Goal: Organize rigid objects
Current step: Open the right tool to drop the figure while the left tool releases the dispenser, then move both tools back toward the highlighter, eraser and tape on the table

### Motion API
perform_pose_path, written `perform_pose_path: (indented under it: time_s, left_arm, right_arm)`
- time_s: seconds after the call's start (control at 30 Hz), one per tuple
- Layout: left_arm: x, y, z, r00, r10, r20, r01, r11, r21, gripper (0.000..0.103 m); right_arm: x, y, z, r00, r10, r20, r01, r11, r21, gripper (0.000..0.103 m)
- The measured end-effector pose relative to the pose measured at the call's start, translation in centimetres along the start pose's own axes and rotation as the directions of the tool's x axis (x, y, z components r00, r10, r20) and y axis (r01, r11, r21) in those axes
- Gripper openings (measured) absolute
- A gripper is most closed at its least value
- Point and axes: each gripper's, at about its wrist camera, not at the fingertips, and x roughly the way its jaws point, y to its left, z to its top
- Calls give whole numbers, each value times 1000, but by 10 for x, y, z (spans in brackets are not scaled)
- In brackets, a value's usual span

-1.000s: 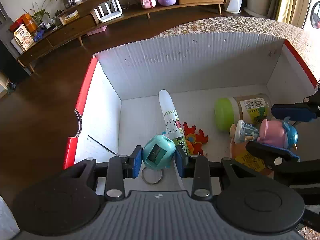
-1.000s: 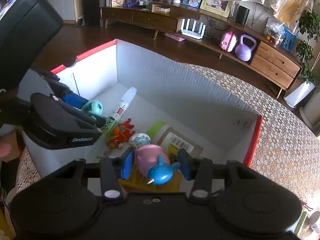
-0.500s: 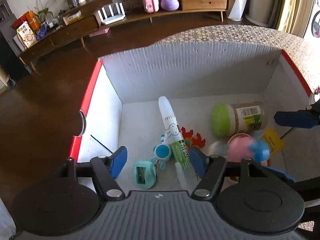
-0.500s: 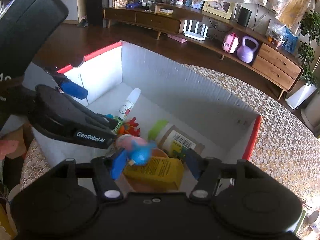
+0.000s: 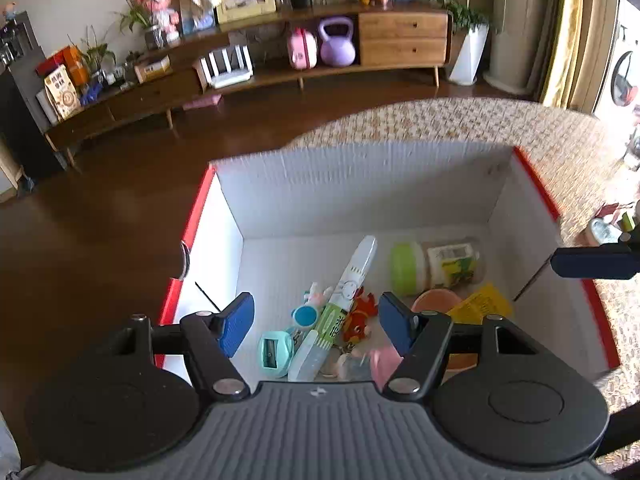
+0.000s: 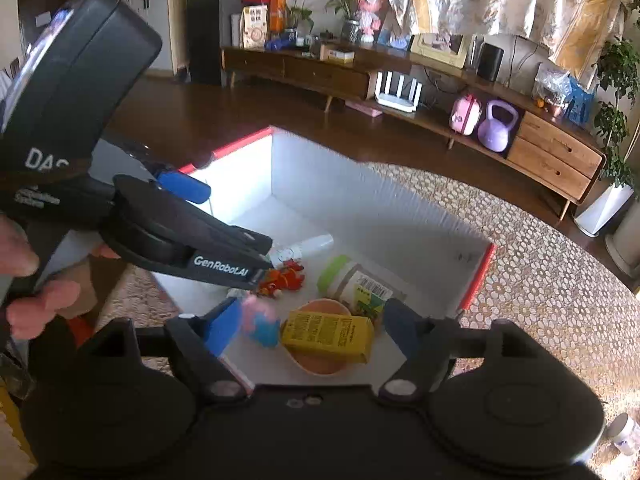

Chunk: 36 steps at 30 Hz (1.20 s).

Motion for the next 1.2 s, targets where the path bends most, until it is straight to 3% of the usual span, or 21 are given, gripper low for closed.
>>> perform_pose_path:
  time_s: [0.4,0.5,0.67,1.2]
  left_arm:
    - [-59,-18,-4,992,-26,121,26,1000,5,69]
    - [-72,-25,-6,988,-37,148,38,999,2,74]
    - [-92,-42,-12,980,-51,191,52,999,2,75]
    - [-119,-110,-36,957,-89,274,92,996,3,84]
  right_arm:
    - [-64,-1,-14,996,8,94,-10,1000,19,88]
    - [-78,-1,-18,993,11,117,-14,1000,22,88]
    - [-107,-5,-30,987,10,163,-18,999,47,90]
    - [-162,-56,-90,967,-37,250,-12,981,192,103]
